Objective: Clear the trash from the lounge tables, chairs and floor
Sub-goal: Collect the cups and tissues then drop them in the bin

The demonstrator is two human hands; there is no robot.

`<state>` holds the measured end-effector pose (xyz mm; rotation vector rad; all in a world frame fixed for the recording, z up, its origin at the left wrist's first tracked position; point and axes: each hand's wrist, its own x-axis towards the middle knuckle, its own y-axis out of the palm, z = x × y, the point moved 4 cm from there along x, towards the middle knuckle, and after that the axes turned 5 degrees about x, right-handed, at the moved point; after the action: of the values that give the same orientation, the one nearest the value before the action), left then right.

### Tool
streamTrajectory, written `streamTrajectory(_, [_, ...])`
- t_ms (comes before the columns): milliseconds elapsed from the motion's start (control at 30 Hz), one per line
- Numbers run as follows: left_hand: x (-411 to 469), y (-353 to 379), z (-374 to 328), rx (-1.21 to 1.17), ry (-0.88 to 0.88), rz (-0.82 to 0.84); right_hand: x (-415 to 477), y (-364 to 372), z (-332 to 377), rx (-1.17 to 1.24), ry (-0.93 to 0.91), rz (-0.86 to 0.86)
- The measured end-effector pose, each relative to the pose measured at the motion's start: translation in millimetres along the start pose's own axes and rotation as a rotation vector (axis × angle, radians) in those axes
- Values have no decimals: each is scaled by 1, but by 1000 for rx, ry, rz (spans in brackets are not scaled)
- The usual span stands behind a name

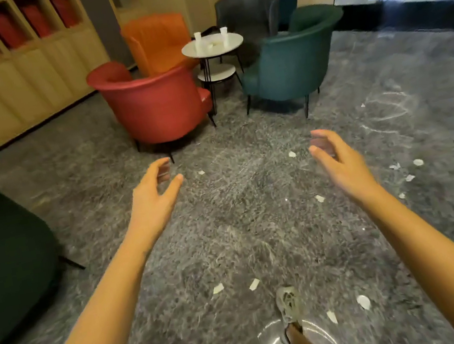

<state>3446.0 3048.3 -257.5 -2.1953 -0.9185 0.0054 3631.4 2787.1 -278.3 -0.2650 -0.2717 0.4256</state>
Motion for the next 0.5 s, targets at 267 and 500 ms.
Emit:
streamTrajectory(267, [262, 84, 3, -28, -2, -29, 287, 20, -31, 23, -42, 17])
streamTrajectory(500, [453, 142, 11, -70, -20, -17, 495, 55, -57, 19, -47, 51])
